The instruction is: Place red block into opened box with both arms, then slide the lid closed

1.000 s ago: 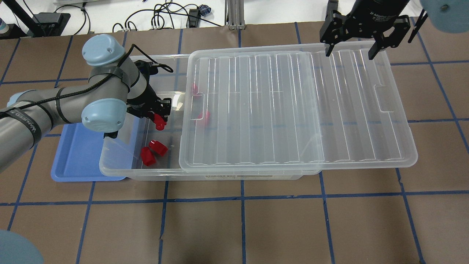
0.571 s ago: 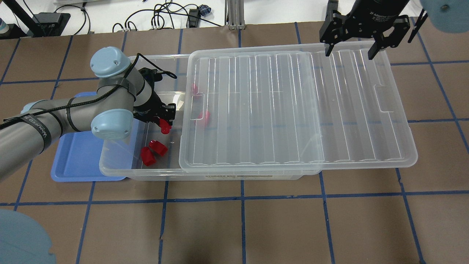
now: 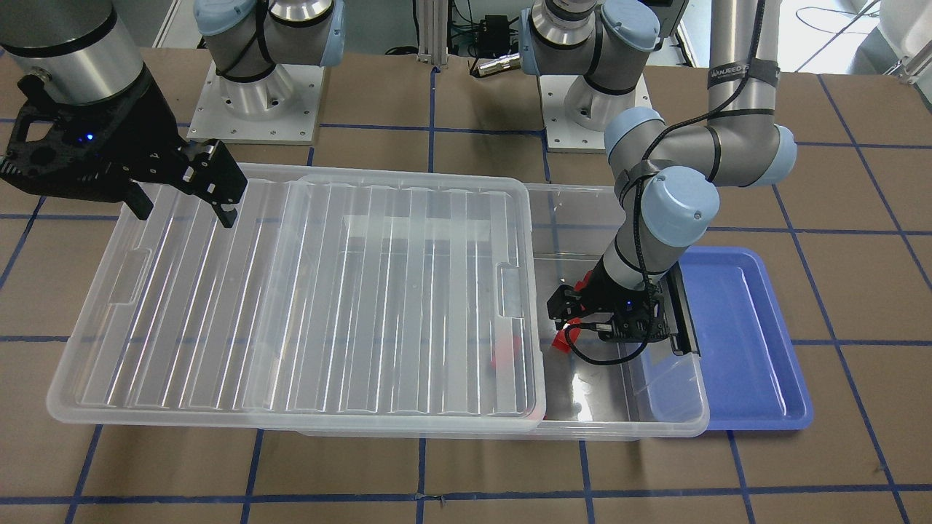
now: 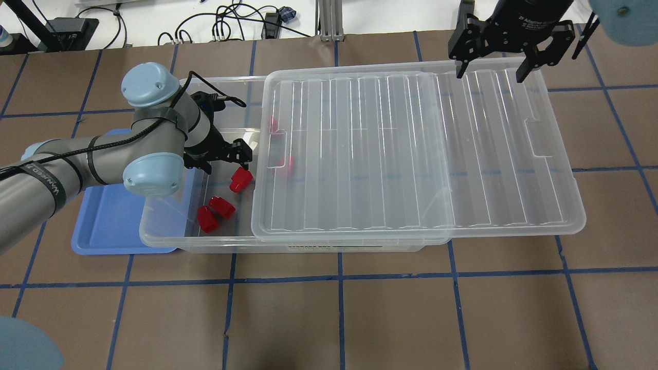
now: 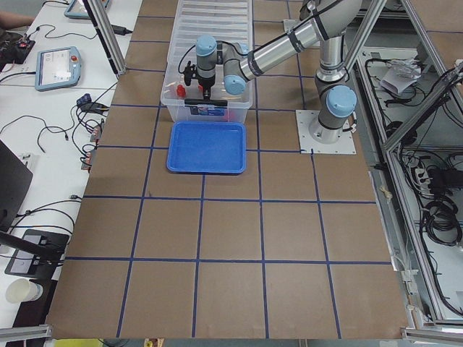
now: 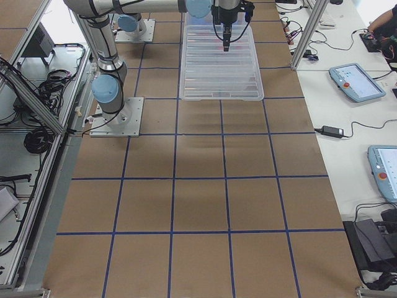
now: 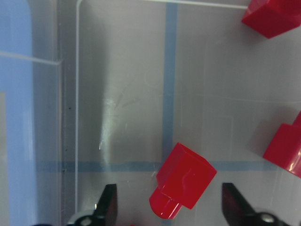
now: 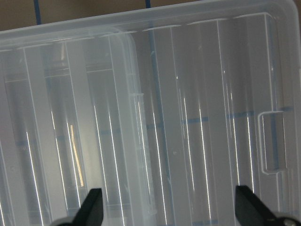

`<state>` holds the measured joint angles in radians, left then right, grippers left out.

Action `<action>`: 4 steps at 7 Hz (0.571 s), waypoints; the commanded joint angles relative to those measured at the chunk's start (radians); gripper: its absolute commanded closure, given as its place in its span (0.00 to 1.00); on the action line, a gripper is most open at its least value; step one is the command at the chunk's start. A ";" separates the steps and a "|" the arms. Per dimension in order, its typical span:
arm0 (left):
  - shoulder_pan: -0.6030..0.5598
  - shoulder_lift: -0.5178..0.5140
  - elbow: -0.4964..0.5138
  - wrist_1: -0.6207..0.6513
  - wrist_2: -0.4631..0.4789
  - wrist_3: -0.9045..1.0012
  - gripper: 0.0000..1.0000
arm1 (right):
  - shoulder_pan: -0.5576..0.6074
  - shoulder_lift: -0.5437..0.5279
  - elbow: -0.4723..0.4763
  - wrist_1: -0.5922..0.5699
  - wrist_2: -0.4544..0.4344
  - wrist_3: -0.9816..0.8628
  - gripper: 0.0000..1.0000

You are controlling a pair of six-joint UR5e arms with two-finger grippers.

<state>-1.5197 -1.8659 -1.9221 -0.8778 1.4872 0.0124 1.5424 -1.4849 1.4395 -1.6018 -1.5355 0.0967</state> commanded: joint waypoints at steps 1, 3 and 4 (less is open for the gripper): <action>0.003 0.039 0.043 -0.094 -0.001 0.000 0.00 | -0.013 0.006 -0.004 -0.001 0.000 -0.011 0.00; 0.006 0.063 0.138 -0.243 0.001 0.000 0.00 | -0.071 0.011 -0.005 0.005 0.000 -0.034 0.00; 0.007 0.088 0.188 -0.316 0.001 0.012 0.00 | -0.135 0.011 -0.002 0.009 0.000 -0.099 0.00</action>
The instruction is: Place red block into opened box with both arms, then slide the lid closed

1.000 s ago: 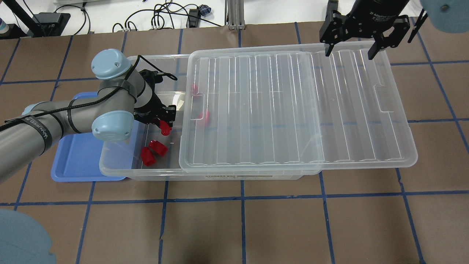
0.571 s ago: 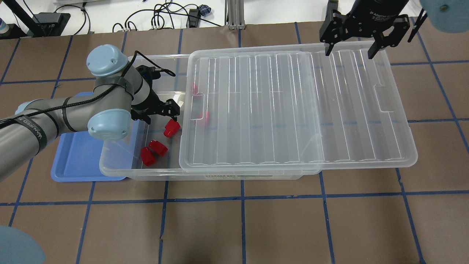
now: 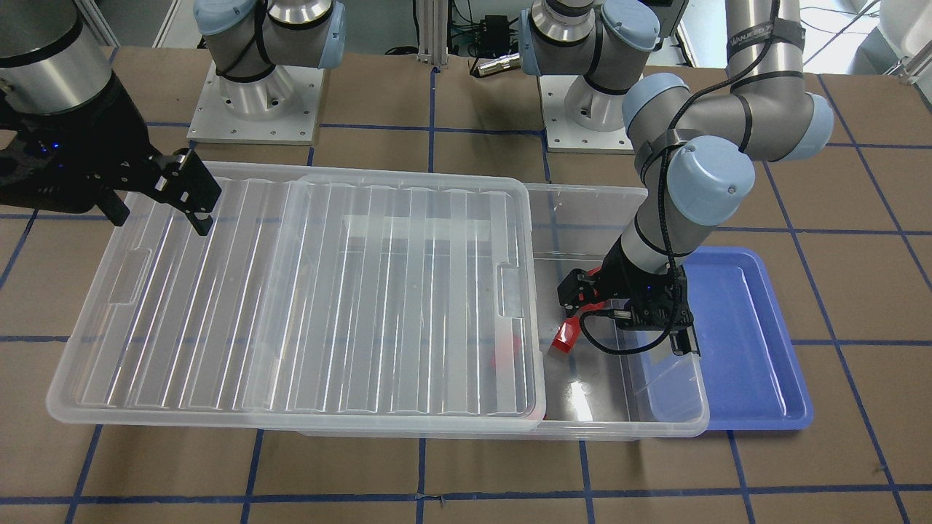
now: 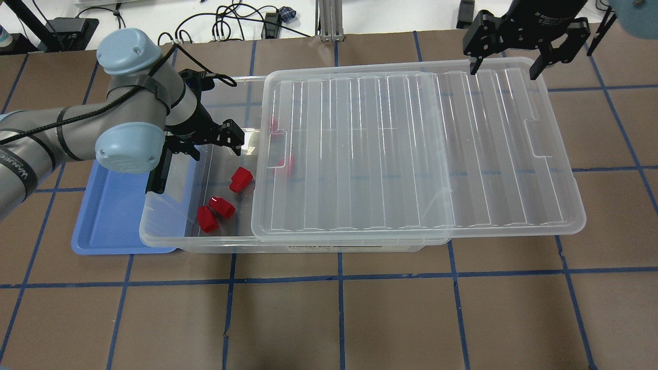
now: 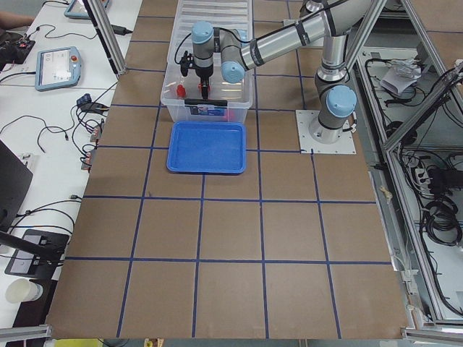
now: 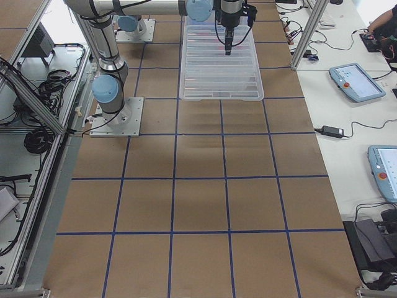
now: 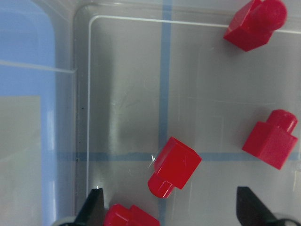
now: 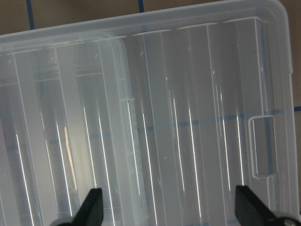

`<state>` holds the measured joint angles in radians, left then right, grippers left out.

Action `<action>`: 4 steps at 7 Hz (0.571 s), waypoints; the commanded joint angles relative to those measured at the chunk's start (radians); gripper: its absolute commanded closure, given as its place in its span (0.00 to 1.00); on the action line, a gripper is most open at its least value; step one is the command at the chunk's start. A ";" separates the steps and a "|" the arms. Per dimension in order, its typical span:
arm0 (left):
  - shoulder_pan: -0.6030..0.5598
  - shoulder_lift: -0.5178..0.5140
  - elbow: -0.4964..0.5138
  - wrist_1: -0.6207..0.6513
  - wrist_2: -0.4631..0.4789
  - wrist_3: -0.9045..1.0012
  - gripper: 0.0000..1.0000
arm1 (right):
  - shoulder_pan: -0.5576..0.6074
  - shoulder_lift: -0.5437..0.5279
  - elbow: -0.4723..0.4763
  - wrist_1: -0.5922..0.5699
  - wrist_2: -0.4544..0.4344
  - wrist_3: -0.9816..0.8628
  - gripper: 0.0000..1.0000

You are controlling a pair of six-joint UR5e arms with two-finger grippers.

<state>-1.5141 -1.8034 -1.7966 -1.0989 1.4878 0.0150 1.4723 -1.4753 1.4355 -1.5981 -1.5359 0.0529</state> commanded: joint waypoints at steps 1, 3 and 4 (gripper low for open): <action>0.003 0.050 0.095 -0.143 0.008 0.014 0.00 | -0.139 0.001 0.008 0.009 -0.016 -0.095 0.00; -0.003 0.128 0.204 -0.351 0.081 0.013 0.00 | -0.271 0.022 0.031 0.046 -0.021 -0.350 0.00; -0.003 0.166 0.264 -0.407 0.085 0.013 0.00 | -0.308 0.029 0.077 0.029 -0.070 -0.387 0.00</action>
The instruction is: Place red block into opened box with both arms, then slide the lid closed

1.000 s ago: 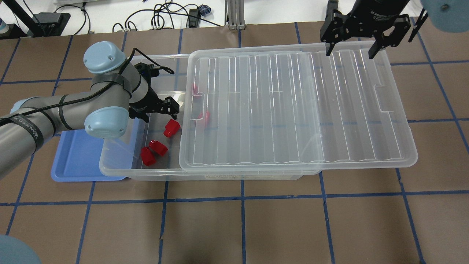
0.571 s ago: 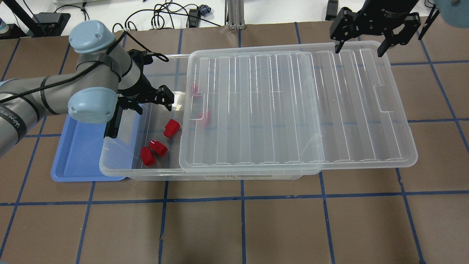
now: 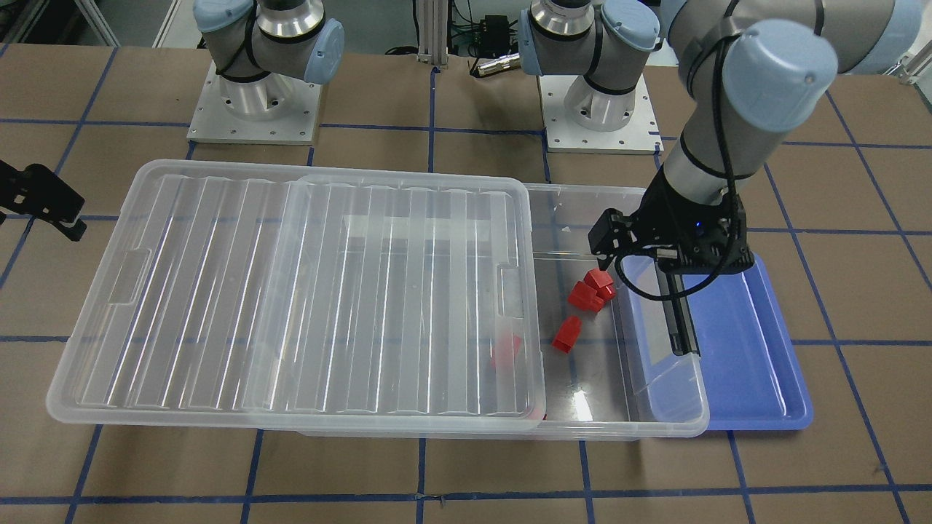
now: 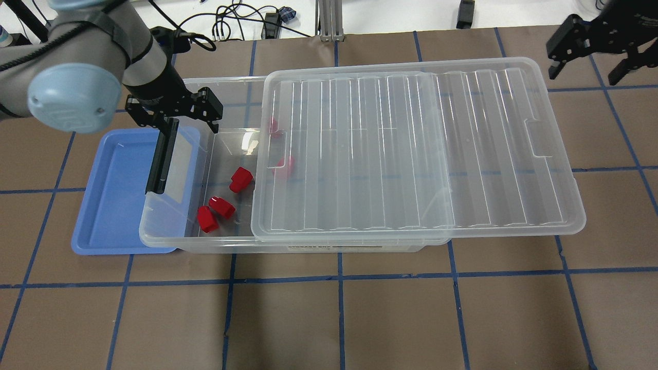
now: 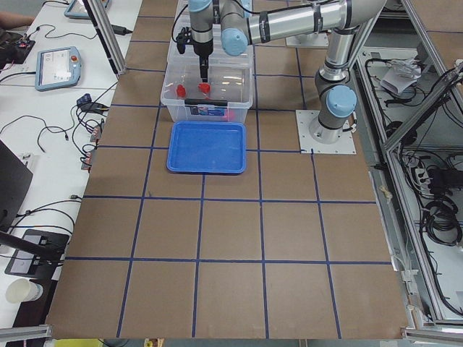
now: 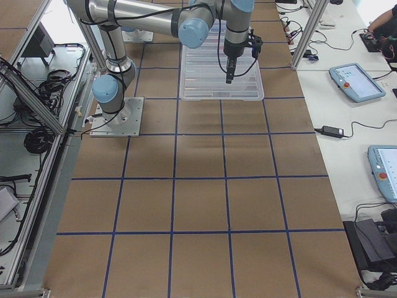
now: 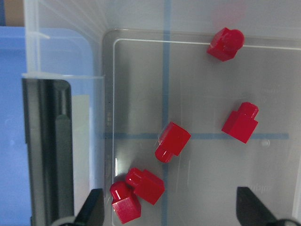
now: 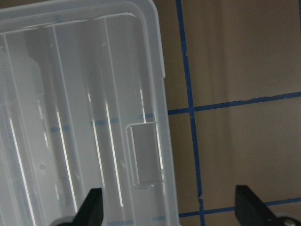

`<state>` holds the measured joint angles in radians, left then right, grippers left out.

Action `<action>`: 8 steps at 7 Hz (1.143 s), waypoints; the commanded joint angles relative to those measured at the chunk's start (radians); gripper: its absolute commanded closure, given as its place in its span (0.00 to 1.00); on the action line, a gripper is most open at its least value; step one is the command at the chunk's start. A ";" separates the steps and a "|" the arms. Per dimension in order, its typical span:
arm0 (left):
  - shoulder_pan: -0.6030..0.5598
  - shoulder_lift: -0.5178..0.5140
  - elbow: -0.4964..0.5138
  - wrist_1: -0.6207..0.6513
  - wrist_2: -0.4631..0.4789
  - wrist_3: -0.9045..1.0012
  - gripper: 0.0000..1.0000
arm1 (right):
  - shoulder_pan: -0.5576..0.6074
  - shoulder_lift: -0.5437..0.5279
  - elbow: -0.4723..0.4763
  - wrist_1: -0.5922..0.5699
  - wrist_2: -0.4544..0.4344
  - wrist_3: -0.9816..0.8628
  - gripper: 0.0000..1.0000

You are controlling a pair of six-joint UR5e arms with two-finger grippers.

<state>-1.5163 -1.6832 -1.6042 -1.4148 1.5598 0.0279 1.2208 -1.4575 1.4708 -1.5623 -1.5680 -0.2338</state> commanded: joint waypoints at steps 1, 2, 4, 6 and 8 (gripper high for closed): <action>-0.002 0.066 0.111 -0.136 0.019 -0.002 0.00 | -0.087 0.012 0.107 -0.097 -0.102 -0.149 0.00; -0.005 0.083 0.098 -0.144 0.014 0.003 0.00 | -0.092 0.014 0.162 -0.142 -0.102 -0.159 0.00; -0.001 0.103 0.095 -0.142 0.003 0.004 0.00 | -0.089 0.013 0.262 -0.212 -0.099 -0.154 0.00; 0.005 0.102 0.084 -0.139 -0.001 0.004 0.00 | -0.078 0.045 0.287 -0.264 -0.107 -0.145 0.00; 0.007 0.097 0.083 -0.142 0.000 0.004 0.00 | -0.075 0.045 0.287 -0.268 -0.086 -0.133 0.00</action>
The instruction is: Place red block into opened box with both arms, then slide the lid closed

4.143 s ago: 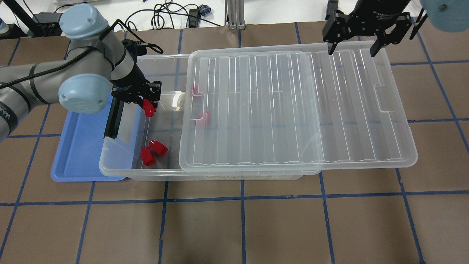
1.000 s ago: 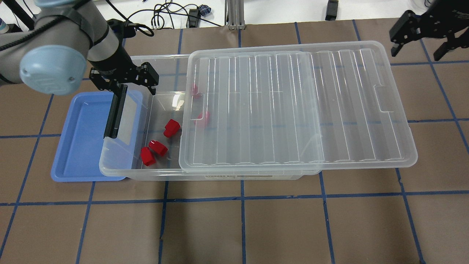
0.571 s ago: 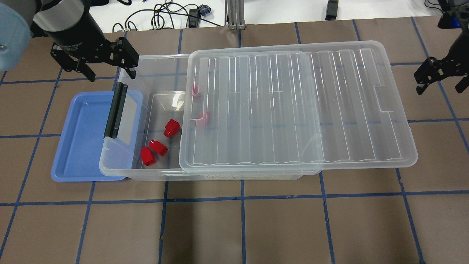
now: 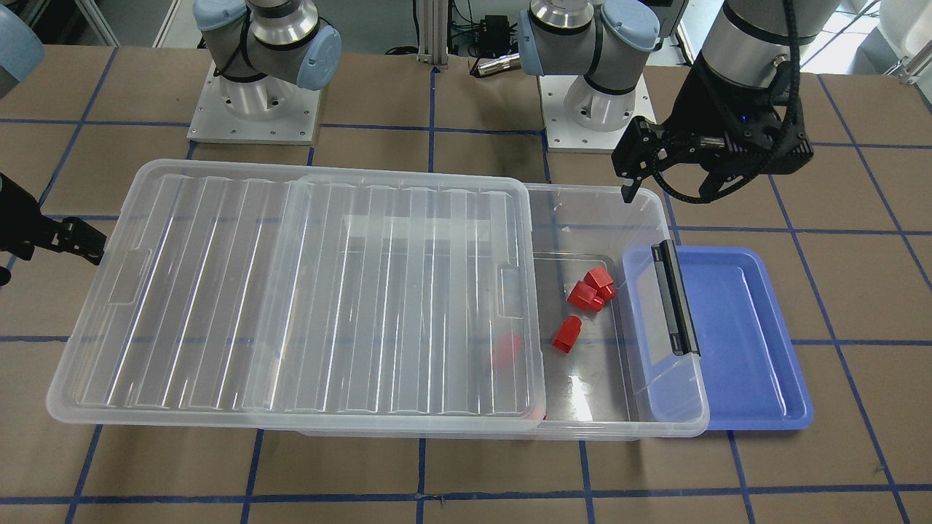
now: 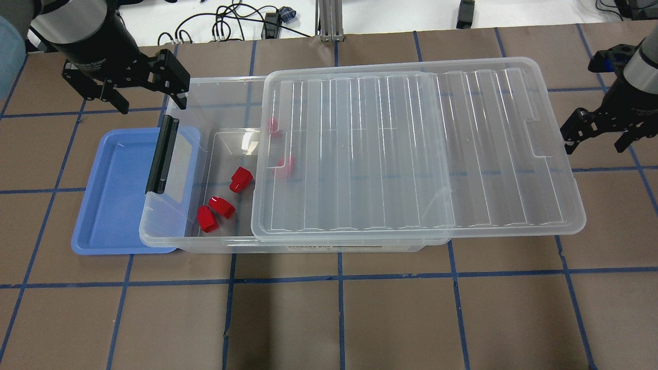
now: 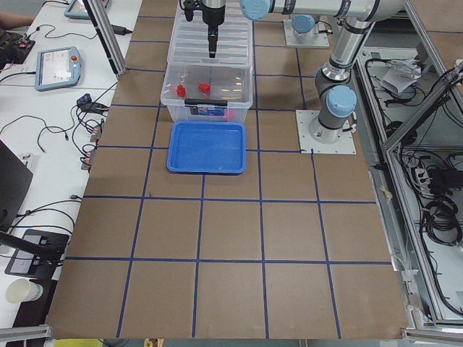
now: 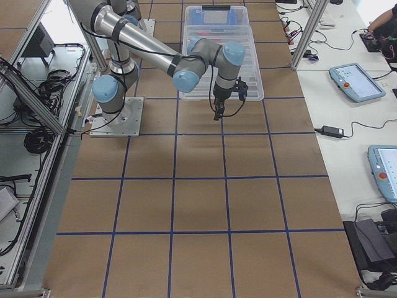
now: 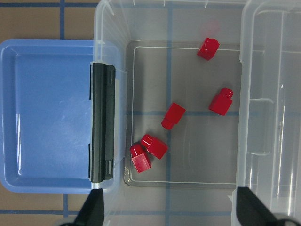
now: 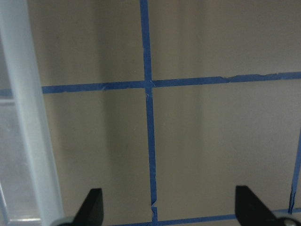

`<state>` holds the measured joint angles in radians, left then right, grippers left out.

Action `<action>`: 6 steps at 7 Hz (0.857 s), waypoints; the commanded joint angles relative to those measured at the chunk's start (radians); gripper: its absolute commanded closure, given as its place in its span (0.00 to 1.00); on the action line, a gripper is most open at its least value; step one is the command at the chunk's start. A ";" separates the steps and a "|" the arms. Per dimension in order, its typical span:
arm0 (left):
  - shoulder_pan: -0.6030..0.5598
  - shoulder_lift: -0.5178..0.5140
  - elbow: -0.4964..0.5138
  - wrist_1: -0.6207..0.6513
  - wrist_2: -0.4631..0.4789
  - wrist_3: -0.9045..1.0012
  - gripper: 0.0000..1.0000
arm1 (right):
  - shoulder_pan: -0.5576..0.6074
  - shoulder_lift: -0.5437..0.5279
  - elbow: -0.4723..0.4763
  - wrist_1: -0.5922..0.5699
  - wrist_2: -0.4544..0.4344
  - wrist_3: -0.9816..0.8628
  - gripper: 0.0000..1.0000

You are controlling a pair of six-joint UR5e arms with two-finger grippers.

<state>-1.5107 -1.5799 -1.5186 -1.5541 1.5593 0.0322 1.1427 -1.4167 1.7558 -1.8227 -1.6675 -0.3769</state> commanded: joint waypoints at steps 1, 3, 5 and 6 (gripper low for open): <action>-0.002 -0.003 0.020 -0.001 -0.001 -0.014 0.00 | 0.029 0.008 0.001 -0.012 0.015 0.012 0.00; -0.005 0.009 0.014 -0.003 0.001 -0.002 0.00 | 0.112 0.010 0.004 -0.021 0.020 0.036 0.00; -0.005 -0.006 0.018 0.003 -0.001 -0.006 0.00 | 0.193 0.010 -0.015 -0.026 0.075 0.073 0.00; -0.005 -0.006 0.015 0.003 -0.001 -0.006 0.00 | 0.228 0.010 -0.016 -0.027 0.084 0.097 0.00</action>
<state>-1.5155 -1.5839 -1.5018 -1.5522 1.5592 0.0265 1.3244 -1.4071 1.7453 -1.8474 -1.6067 -0.3050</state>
